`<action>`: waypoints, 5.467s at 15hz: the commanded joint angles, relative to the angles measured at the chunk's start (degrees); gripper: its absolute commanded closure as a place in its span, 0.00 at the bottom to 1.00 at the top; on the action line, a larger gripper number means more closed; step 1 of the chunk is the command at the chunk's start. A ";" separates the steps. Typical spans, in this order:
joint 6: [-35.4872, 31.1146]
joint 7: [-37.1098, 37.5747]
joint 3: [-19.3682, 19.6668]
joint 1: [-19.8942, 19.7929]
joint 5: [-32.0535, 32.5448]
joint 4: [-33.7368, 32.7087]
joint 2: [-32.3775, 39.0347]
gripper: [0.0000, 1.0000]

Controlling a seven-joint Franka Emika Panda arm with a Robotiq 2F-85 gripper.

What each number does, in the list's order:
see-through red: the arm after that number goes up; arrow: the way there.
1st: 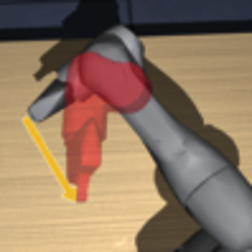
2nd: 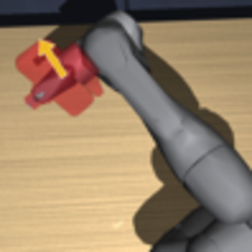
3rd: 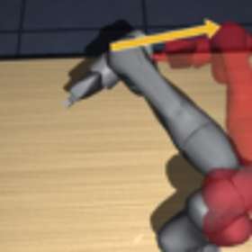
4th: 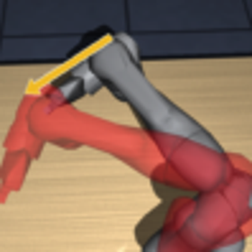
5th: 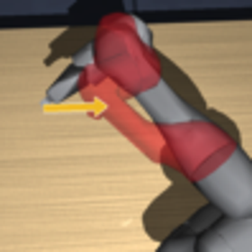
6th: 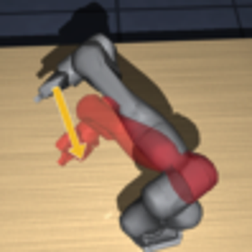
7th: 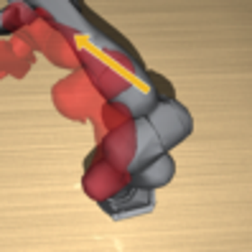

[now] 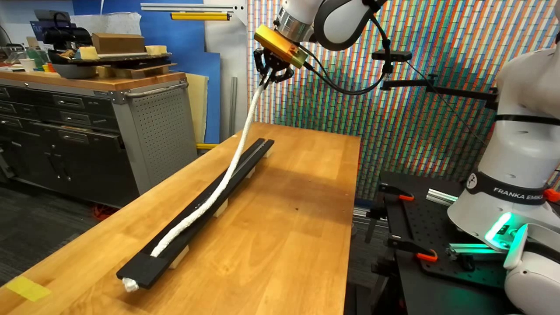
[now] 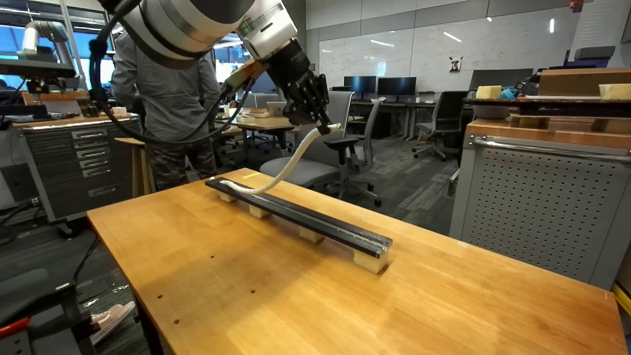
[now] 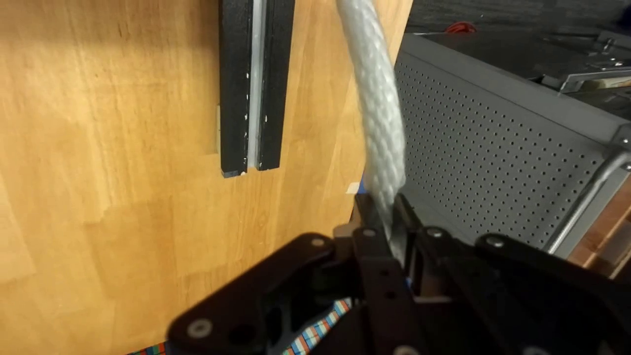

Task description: Straighten the rope on the metallic tube

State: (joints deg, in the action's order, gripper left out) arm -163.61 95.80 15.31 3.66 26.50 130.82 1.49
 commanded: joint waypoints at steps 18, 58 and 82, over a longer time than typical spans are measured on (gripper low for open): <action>-0.28 -2.90 2.10 -0.55 0.69 -7.29 14.83 0.97; 3.66 -11.36 8.32 2.66 -7.94 -21.69 34.78 0.97; 6.36 -12.36 7.19 1.19 -15.82 -27.28 39.66 0.62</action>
State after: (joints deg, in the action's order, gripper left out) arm -157.80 85.48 22.64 5.46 12.05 104.89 40.82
